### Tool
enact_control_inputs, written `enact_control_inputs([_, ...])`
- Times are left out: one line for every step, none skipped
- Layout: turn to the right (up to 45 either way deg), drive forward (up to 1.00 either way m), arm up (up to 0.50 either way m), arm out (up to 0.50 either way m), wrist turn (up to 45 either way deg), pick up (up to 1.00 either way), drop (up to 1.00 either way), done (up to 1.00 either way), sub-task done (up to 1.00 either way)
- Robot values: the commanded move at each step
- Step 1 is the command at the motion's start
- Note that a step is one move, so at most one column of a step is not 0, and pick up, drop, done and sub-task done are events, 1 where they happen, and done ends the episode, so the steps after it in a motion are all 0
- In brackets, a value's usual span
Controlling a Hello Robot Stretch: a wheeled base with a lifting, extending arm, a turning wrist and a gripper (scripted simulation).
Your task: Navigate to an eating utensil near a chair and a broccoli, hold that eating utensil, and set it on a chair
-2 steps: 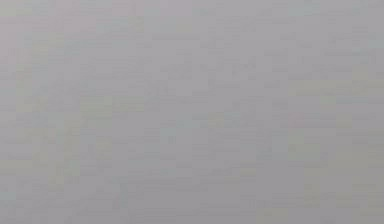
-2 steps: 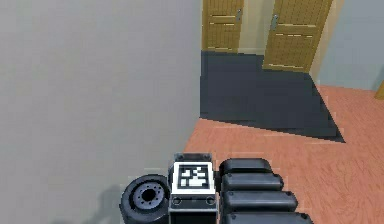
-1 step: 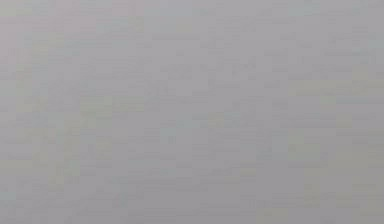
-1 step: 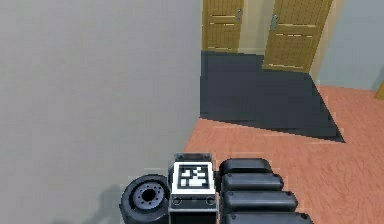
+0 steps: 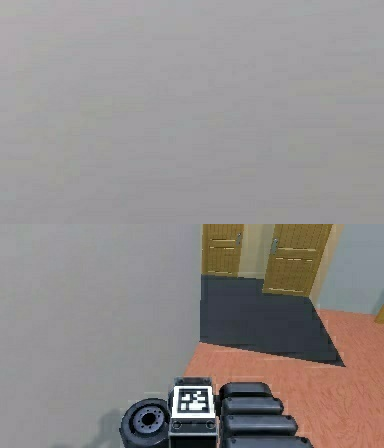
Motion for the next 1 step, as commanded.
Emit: enact_control_inputs([-42.0, 0.00, 0.00, 0.00, 0.0, 0.00, 0.00, 0.00, 0.00])
